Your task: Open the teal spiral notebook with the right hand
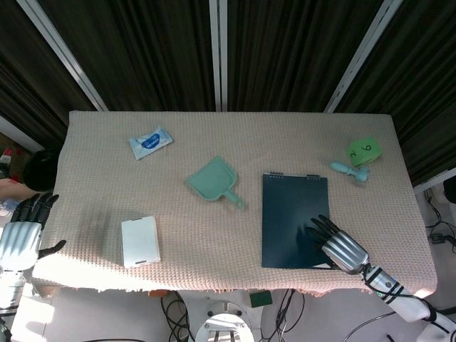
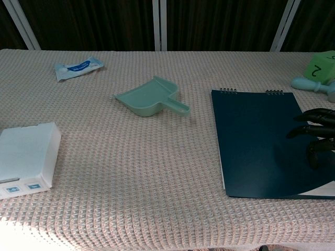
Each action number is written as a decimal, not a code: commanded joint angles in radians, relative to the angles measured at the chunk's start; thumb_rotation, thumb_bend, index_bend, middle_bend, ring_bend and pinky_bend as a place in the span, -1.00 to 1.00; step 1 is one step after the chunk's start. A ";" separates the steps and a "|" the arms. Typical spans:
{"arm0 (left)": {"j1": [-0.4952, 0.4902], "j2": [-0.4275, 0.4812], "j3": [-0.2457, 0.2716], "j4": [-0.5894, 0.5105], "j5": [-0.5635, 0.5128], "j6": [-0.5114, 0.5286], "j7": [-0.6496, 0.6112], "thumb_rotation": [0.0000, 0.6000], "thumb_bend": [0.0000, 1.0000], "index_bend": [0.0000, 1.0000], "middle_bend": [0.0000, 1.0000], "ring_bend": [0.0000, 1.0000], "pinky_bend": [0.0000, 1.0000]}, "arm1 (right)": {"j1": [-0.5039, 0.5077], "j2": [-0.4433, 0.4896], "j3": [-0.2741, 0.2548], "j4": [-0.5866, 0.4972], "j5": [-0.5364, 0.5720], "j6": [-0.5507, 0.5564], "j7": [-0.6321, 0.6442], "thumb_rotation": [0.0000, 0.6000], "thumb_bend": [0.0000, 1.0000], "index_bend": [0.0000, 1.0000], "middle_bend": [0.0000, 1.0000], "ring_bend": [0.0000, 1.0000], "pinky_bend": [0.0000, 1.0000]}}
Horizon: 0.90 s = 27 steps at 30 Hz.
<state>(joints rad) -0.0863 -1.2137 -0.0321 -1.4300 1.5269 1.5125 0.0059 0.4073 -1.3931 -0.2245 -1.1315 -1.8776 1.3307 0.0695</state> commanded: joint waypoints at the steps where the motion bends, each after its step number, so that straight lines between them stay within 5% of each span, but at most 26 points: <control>1: -0.001 0.001 0.001 -0.005 0.003 0.000 0.003 1.00 -0.88 -0.80 -0.83 -0.86 -0.74 | 0.000 0.003 -0.003 -0.004 -0.003 0.000 0.004 1.00 -0.05 1.00 -0.71 -1.00 -1.00; 18: -0.001 0.015 0.002 -0.023 0.004 -0.001 0.004 1.00 -0.88 -0.80 -0.83 -0.86 -0.74 | 0.059 0.151 0.021 -0.274 -0.015 0.030 0.157 1.00 0.00 1.00 -0.42 -1.00 -1.00; 27: 0.002 0.016 -0.004 -0.005 -0.014 -0.006 -0.022 1.00 -0.88 -0.80 -0.83 -0.86 -0.74 | 0.132 0.111 0.202 -0.313 0.250 -0.094 0.366 1.00 0.06 1.00 -0.37 -1.00 -1.00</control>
<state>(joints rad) -0.0845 -1.1977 -0.0351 -1.4361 1.5144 1.5082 -0.0143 0.5068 -1.2571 -0.0970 -1.4335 -1.7319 1.2983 0.3565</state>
